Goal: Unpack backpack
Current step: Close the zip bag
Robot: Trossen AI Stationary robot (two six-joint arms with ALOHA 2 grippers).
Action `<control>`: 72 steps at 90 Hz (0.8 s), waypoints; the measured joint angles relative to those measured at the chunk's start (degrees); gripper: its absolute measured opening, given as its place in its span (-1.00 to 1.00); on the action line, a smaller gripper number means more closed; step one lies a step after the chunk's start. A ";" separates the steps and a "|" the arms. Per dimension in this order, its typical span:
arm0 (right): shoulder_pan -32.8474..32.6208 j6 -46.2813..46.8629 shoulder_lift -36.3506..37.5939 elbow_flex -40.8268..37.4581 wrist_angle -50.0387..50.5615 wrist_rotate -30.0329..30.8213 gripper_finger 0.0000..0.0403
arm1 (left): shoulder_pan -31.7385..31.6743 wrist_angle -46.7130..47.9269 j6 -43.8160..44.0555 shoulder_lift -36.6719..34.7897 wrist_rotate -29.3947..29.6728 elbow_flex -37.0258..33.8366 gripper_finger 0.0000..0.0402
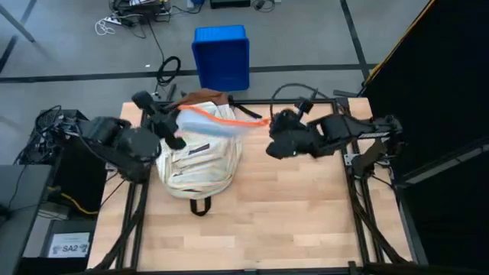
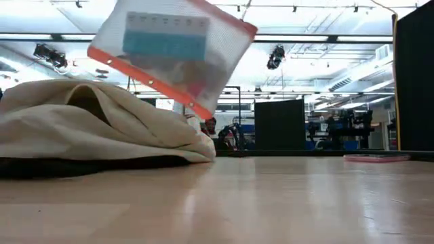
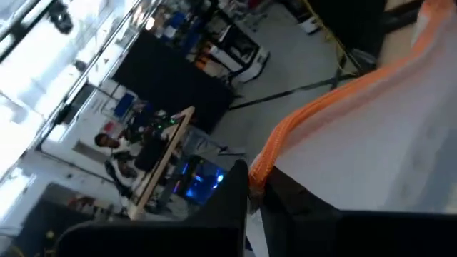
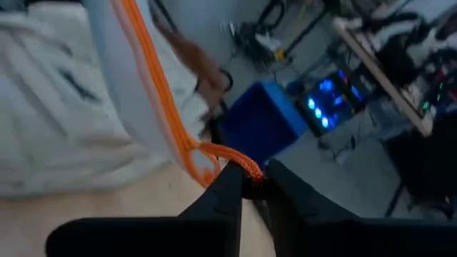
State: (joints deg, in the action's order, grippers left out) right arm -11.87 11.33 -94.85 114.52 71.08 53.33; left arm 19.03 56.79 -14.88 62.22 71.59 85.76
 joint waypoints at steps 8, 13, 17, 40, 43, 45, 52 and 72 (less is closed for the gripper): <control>0.34 -3.58 -0.51 -0.09 -2.99 -3.92 -0.94 | 0.35 0.44 2.16 -0.25 -5.80 -1.47 -1.00; 0.00 -3.68 -1.36 -0.65 -3.81 -6.72 -0.94 | 1.50 0.50 5.37 -0.25 -9.98 -4.09 -1.00; -0.58 -3.16 -2.36 -1.70 -3.68 -8.76 -0.94 | 2.86 0.61 8.57 -0.21 -12.19 -7.03 -1.00; -6.53 8.04 -8.10 -13.31 -3.75 -23.12 -0.94 | 11.74 -9.34 24.14 2.77 -21.64 -26.74 -1.00; -7.42 10.43 -8.77 -15.17 -3.75 -24.62 -0.94 | 12.62 -12.62 25.14 3.48 -23.81 -28.76 -1.00; -7.97 12.11 -9.12 -16.46 -3.78 -25.57 -0.94 | 13.13 -15.01 25.59 3.98 -25.39 -30.01 -1.00; -10.30 18.62 -9.27 -21.51 -4.45 -28.31 -0.94 | 14.92 -23.14 25.69 5.34 -31.38 -33.22 -1.00; -16.22 33.59 -9.14 -32.73 -9.29 -30.34 -0.72 | 16.74 -32.76 25.36 9.52 -45.22 -36.11 -0.94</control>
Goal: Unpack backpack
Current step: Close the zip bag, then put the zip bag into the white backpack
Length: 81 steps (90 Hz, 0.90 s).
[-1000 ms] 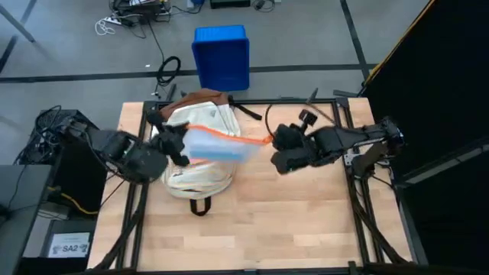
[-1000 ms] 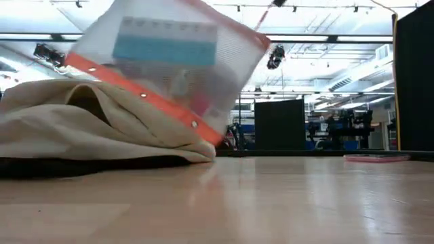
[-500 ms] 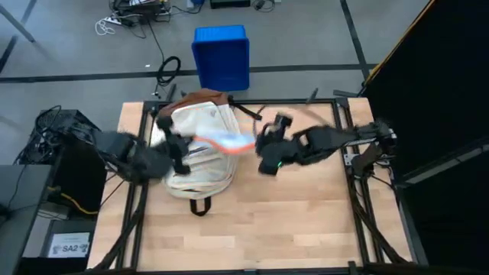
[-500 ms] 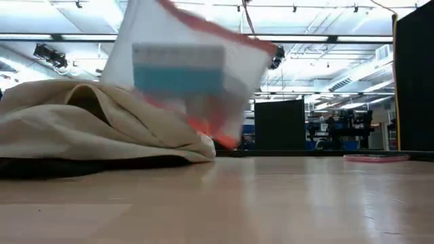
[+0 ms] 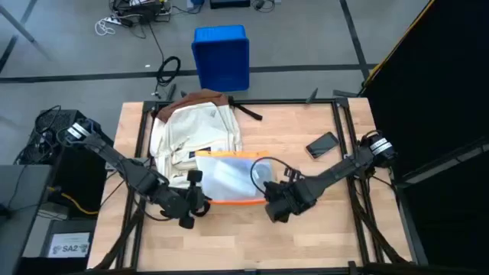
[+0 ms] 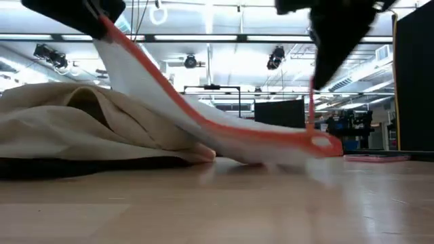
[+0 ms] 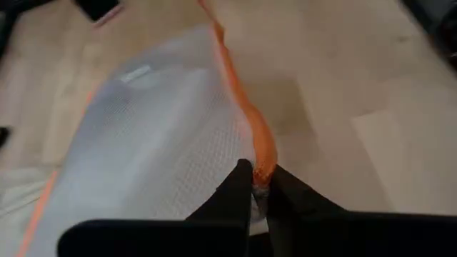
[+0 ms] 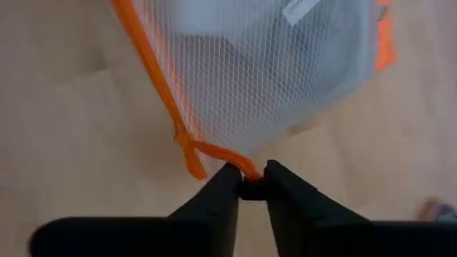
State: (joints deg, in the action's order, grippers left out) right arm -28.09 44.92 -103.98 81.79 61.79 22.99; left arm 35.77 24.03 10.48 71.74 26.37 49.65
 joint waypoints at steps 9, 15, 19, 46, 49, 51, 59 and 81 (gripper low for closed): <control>-1.63 0.54 0.00 -1.34 -0.52 -0.55 -0.49 | 0.06 0.46 -1.12 0.86 -2.43 0.00 -0.82; -2.31 0.55 0.08 -1.00 -0.87 -0.56 -0.34 | 0.04 3.42 -1.31 0.88 -3.19 0.75 -0.71; -2.69 0.51 0.09 -0.48 -0.59 -0.55 -0.24 | 0.20 6.06 -1.00 0.74 -3.10 1.96 -0.63; 0.35 -7.54 0.25 2.33 -9.61 12.87 0.24 | 0.26 32.14 5.31 0.42 2.67 13.66 -0.20; 1.79 -8.93 0.13 2.33 -11.14 13.00 0.27 | 0.26 33.19 6.19 0.42 3.22 13.96 -0.17; 2.79 -9.90 0.00 2.31 -12.27 13.02 0.29 | 0.26 34.09 6.70 0.42 3.62 14.01 -0.16; 7.25 -15.68 -0.89 1.31 -16.37 12.29 0.34 | 0.24 38.20 9.93 0.42 3.83 13.68 -0.11; 19.29 -29.36 -0.92 -0.89 -24.68 -2.92 0.40 | 1.56 37.96 18.65 -3.03 3.52 5.35 -0.09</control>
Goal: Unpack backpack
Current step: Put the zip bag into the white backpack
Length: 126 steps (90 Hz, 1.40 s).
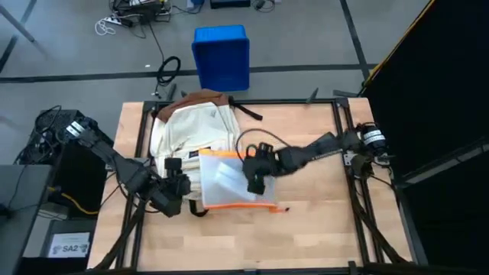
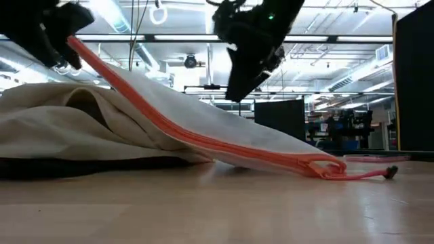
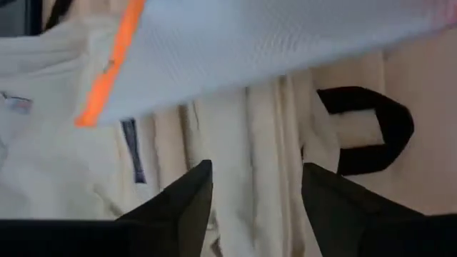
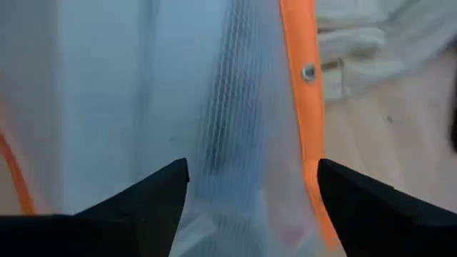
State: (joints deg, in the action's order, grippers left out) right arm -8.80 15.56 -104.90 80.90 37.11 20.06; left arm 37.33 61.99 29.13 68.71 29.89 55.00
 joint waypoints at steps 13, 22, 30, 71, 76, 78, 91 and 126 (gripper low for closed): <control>3.68 -4.83 0.02 -0.28 -1.14 -8.39 0.43 | 0.24 -9.20 0.09 -4.53 -2.10 -6.45 -0.09; 4.81 -7.27 -0.05 -0.31 -1.16 -10.28 0.45 | 0.22 -13.46 0.06 -5.57 -1.33 -9.32 -0.09; 5.64 -8.35 -0.95 -0.30 -2.29 -13.87 0.50 | -0.58 -12.97 0.41 -5.04 -1.29 -10.85 -0.07; 7.80 -8.54 -11.95 -0.07 -7.41 -18.63 0.73 | -8.40 -15.59 2.75 -0.32 -0.91 -19.00 0.36; 8.11 -7.87 -12.21 -0.09 -7.86 -20.19 0.72 | -9.45 -16.92 1.80 0.20 -0.98 -19.86 0.38; 8.17 -7.82 -12.36 -0.09 -7.91 -20.58 0.71 | -9.79 -17.59 1.14 0.37 -1.03 -20.14 0.39; 7.97 -8.17 -12.55 -0.19 -7.92 -22.38 0.48 | -11.14 -21.68 -0.40 1.53 -1.01 -21.75 0.26; 5.82 -7.89 -11.73 -0.34 -5.84 -25.61 -0.93 | -11.47 -22.49 -2.02 2.16 -1.21 -20.86 -0.96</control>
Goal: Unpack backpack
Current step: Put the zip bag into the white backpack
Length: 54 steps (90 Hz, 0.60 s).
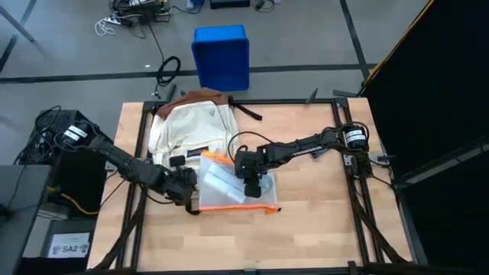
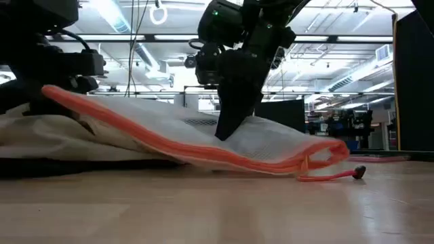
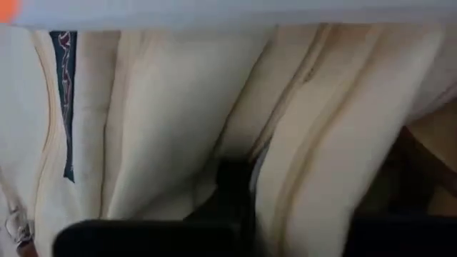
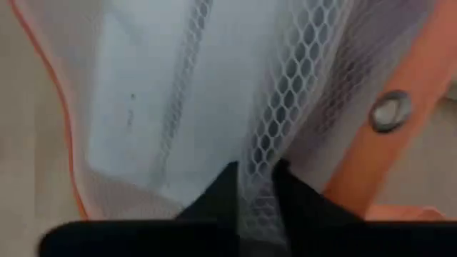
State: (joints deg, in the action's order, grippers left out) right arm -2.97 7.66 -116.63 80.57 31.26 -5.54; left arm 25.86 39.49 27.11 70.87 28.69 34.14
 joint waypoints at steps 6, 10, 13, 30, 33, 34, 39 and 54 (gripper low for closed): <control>-1.28 1.20 1.00 -0.21 1.18 2.67 -0.96 | 0.01 1.20 0.13 0.00 0.23 1.63 -0.99; -2.52 1.65 2.14 -0.34 1.75 4.62 -0.98 | -0.02 2.25 0.22 0.00 0.71 3.09 -0.99; -3.59 1.87 3.11 -0.46 1.83 6.36 -0.99 | -0.02 3.44 0.24 0.02 1.36 4.51 -1.00; -11.14 4.97 10.51 -0.78 2.97 16.19 -1.00 | -0.04 11.68 -0.18 0.00 8.31 14.21 -1.00; -12.43 5.60 11.93 -0.73 2.85 17.85 -1.00 | -0.04 12.96 -0.82 0.00 9.82 16.29 -1.00; -12.88 5.76 12.32 -0.71 2.86 18.35 -1.00 | -0.04 13.36 -1.15 0.00 10.25 16.99 -1.00; -14.86 6.75 13.90 -0.62 2.52 20.75 -1.00 | -0.02 14.97 -2.27 0.00 12.37 20.34 -1.00; -19.54 8.01 16.92 -0.61 0.05 25.00 -1.00 | -0.04 18.14 -5.75 0.00 18.37 29.00 -1.00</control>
State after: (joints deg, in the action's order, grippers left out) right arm -22.51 15.67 -99.72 79.96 31.32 19.45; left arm 25.82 57.63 21.36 70.87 47.06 63.14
